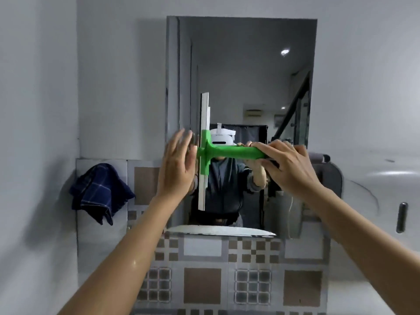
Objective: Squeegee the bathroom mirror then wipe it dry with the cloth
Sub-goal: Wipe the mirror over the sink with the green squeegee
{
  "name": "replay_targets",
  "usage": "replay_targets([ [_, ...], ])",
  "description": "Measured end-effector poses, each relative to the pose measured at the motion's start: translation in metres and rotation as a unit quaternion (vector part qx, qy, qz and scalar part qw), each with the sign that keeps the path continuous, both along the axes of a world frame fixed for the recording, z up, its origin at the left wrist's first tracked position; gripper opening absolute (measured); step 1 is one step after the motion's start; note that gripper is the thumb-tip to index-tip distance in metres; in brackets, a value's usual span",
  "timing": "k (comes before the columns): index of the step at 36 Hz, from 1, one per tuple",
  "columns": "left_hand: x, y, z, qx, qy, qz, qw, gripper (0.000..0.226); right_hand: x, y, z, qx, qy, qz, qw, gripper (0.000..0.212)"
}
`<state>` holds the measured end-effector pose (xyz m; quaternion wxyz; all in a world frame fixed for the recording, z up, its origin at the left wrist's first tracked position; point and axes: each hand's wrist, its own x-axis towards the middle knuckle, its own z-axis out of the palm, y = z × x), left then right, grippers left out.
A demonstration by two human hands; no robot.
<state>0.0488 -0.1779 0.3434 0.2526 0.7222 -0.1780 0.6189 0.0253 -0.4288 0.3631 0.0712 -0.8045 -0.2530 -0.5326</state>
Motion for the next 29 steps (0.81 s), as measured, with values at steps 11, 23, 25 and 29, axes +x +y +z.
replay_targets([
  [11, 0.070, 0.039, -0.002, 0.048, 0.092, 0.032, 0.994, 0.070, 0.039, 0.027, 0.130, -0.019, -0.075, -0.022, 0.997, 0.036],
  [23, 0.084, 0.041, -0.013, 0.104, 0.082, 0.010, 0.991, 0.083, 0.066, 0.078, 0.201, -0.009, -0.135, -0.020, 0.991, 0.029],
  [25, 0.082, 0.041, -0.012, 0.103, 0.082, 0.011, 0.991, 0.083, 0.069, 0.085, 0.205, -0.011, -0.144, -0.026, 0.989, 0.029],
  [29, 0.082, 0.041, -0.013, 0.101, 0.083, 0.021, 0.991, 0.079, 0.073, 0.096, 0.207, -0.009, -0.143, -0.024, 0.989, 0.029],
])
